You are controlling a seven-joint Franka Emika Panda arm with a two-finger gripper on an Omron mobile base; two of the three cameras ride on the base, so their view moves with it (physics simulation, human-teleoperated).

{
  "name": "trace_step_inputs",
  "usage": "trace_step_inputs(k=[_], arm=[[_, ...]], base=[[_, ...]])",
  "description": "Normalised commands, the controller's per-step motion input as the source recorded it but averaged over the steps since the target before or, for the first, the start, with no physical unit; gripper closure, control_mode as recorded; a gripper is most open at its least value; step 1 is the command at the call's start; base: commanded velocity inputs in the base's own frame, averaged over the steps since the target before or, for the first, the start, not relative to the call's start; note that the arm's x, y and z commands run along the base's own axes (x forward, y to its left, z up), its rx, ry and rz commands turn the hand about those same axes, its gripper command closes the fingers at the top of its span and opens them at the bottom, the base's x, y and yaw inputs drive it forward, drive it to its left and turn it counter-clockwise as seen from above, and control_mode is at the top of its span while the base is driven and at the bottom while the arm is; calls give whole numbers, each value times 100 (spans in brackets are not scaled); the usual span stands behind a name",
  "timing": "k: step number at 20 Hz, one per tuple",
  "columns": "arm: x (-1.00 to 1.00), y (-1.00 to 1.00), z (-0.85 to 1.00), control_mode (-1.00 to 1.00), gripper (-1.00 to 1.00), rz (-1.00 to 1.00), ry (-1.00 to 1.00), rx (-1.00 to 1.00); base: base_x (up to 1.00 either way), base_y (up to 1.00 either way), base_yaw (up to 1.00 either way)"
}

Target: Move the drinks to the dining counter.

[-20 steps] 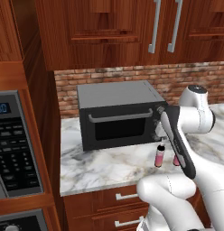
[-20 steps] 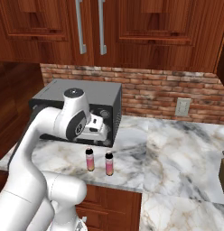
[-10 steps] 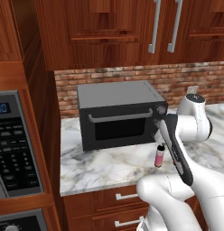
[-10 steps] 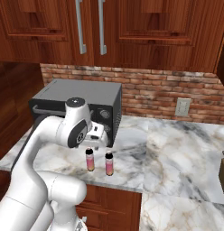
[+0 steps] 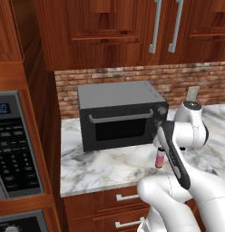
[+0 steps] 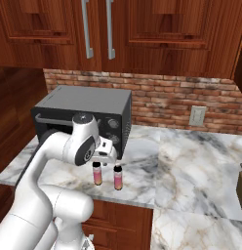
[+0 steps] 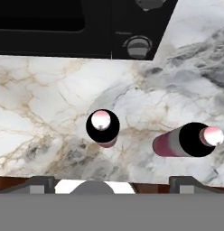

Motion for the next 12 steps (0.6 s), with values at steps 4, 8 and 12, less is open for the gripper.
trace_step_inputs(k=[4, 8, 12], arm=[[21, 3, -10, -100, -100, 0, 1, 0], [22, 3, -9, -100, -100, 0, 0, 0], [22, 1, -10, -100, -100, 0, 0, 0]], base=[[0, 0, 0], [0, 0, 0], [0, 0, 0]])
